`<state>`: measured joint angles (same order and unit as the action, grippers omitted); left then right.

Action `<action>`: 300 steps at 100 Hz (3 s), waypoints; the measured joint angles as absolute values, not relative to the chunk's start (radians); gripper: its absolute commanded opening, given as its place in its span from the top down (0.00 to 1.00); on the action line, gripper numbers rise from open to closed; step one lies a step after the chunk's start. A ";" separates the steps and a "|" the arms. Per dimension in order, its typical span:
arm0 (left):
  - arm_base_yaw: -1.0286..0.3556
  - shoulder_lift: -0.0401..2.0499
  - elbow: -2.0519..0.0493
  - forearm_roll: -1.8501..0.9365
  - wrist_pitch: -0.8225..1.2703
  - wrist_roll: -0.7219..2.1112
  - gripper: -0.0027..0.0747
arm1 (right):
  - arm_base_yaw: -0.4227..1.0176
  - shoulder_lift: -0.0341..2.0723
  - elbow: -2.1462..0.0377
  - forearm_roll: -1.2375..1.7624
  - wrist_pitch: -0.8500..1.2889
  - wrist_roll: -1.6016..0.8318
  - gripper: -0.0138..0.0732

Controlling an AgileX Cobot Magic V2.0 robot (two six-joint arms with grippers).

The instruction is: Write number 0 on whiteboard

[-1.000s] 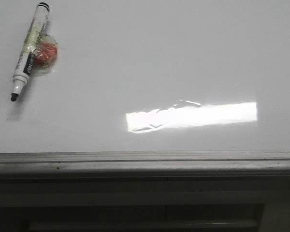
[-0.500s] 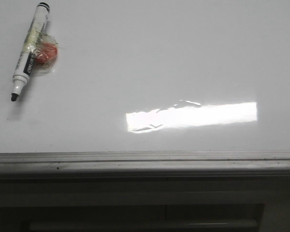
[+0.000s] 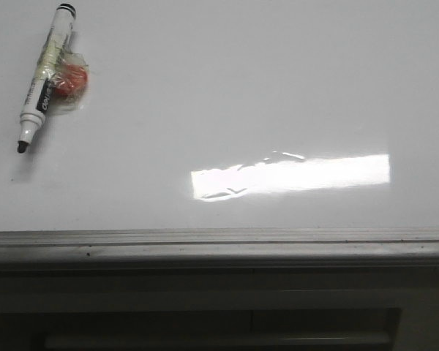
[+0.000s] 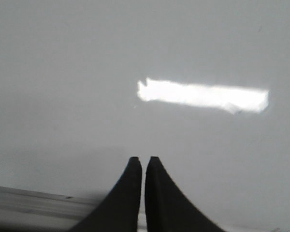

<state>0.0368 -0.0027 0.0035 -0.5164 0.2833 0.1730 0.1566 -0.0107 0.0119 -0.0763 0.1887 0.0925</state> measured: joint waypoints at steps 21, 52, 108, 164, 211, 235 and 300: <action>0.037 -0.003 0.003 -0.983 0.171 0.169 0.99 | 0.157 -0.011 0.012 0.129 -0.073 0.147 0.92; 0.037 0.000 -0.059 -0.945 0.329 0.355 0.77 | 0.157 -0.011 -0.136 0.221 0.194 0.166 0.75; -0.184 0.638 -0.671 -0.354 0.792 0.383 0.53 | 0.157 0.271 -0.453 0.198 0.510 0.000 0.38; -0.448 1.128 -0.820 -0.479 0.635 0.230 0.54 | 0.157 0.278 -0.453 0.198 0.542 0.000 0.38; -0.463 1.212 -0.836 -0.481 0.648 0.292 0.99 | 0.157 0.281 -0.504 0.554 0.621 -0.432 0.38; -0.615 1.144 -0.865 -0.453 0.668 0.714 0.99 | 0.157 0.378 -0.613 1.031 0.815 -1.059 0.38; -0.822 1.069 -0.915 -0.445 0.683 1.078 0.99 | 0.581 0.842 -0.809 0.984 0.704 -1.276 0.38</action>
<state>-0.8220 1.0690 -0.9149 -0.4449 0.6831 1.0777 0.5811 0.8417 -0.8087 0.9837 0.7042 -1.2764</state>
